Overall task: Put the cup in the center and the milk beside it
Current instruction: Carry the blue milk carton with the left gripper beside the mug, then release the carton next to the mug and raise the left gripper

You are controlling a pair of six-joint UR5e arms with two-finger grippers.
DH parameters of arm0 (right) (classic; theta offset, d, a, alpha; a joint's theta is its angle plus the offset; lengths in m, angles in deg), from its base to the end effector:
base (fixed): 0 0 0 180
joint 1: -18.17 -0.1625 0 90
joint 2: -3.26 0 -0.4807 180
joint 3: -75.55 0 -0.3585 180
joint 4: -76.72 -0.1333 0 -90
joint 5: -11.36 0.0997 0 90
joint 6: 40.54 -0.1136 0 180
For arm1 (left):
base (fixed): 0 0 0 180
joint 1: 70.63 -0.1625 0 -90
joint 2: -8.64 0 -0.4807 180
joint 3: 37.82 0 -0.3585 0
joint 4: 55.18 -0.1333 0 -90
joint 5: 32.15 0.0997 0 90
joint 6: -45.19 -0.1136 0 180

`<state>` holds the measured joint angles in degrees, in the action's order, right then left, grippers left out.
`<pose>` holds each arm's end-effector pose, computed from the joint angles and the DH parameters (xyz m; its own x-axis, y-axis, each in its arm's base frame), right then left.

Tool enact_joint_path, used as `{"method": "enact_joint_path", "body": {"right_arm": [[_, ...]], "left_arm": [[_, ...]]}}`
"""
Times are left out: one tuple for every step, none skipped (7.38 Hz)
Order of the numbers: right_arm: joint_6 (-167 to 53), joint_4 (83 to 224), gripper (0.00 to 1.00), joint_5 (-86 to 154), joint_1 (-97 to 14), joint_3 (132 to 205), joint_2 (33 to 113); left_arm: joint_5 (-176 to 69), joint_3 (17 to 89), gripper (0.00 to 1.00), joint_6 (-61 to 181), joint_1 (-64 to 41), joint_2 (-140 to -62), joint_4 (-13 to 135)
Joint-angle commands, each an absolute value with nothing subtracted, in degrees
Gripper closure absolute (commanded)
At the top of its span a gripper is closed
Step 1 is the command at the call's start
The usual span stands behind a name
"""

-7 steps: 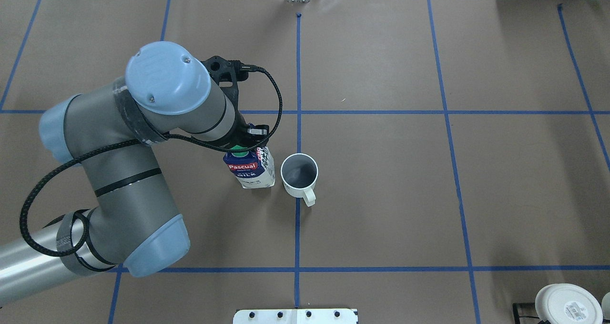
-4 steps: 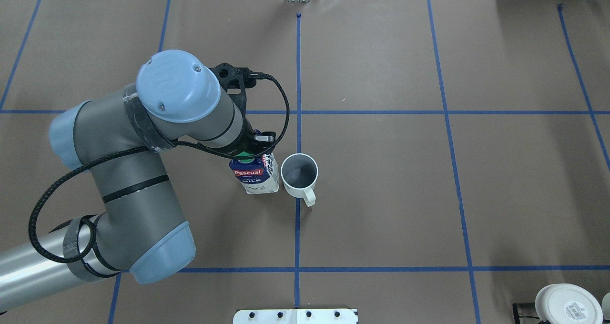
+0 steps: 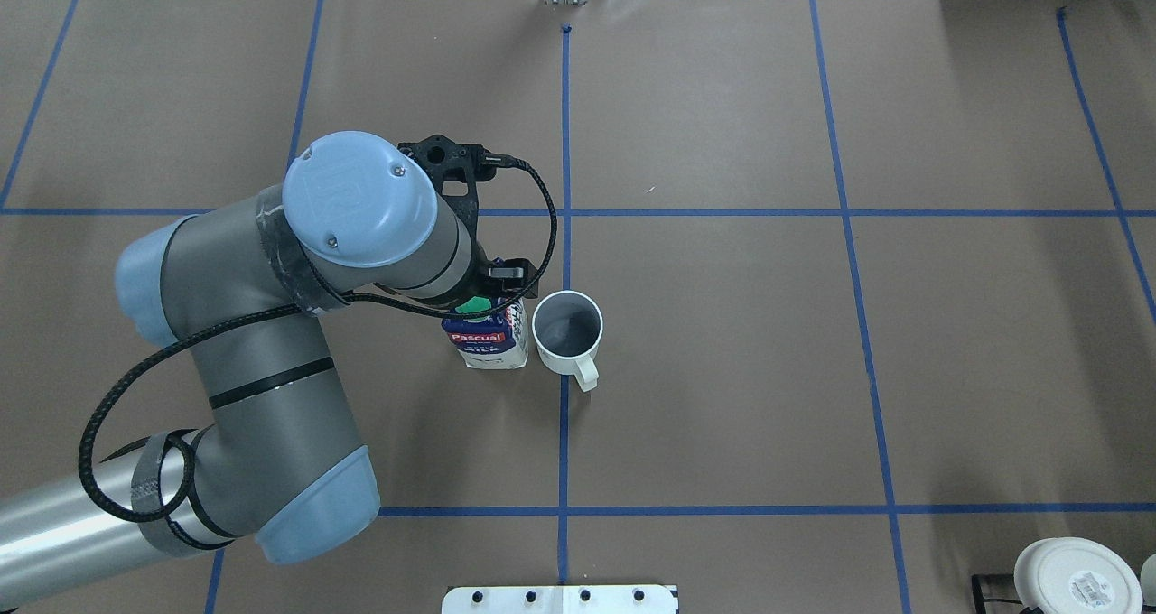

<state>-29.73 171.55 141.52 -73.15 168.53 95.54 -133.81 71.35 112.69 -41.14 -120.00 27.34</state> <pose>0.0700 -0.4310 0.7322 0.7537 -0.1241 0.6453 0.1205 0.9915 0.0499 0.5031 -0.4113 0.2289 0.6460 0.0652 -0.7605 0.1077 0.9786 0.1754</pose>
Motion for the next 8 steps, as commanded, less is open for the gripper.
{"method": "enact_joint_path", "body": {"right_arm": [[-29.73, 171.55, 0.0, 141.52, -73.15, 168.54, 95.54], [-29.73, 171.55, 0.0, 141.52, -73.15, 168.54, 95.45], [-29.73, 171.55, 0.0, 141.52, -73.15, 168.54, 95.54], [-29.73, 171.55, 0.0, 141.52, -73.15, 168.54, 95.54], [-29.64, 171.55, 0.0, 141.44, -73.15, 168.45, 95.54], [-29.64, 171.55, 0.0, 141.44, -73.15, 168.45, 95.54], [-29.64, 171.55, 0.0, 141.44, -73.15, 168.36, 95.8], [-29.64, 171.55, 0.0, 141.44, -73.15, 168.36, 95.89]], "left_arm": [[-133.66, 73.53, 0.02, 112.07, -40.49, -119.59, 25.95], [-134.62, 75.11, 0.02, 109.03, -38.74, -119.85, 23.07], [-138.54, 76.51, 0.01, 102.9, -34.46, -119.51, 20.34], [-143.63, 76.62, 0.01, 96.75, -28.94, -118.2, 19.19], [-147.68, 76.62, 0.01, 87.29, -23.75, -114.97, 19.26], [-150.68, 76.53, 0.01, 76.85, -18.65, -111.11, 19.35], [-153.06, 76.62, 0.01, 70.39, -13.47, -105.59, 20.05], [-154.74, 76.44, 0.01, 66.32, -10.02, -100.14, 21.1]]}}
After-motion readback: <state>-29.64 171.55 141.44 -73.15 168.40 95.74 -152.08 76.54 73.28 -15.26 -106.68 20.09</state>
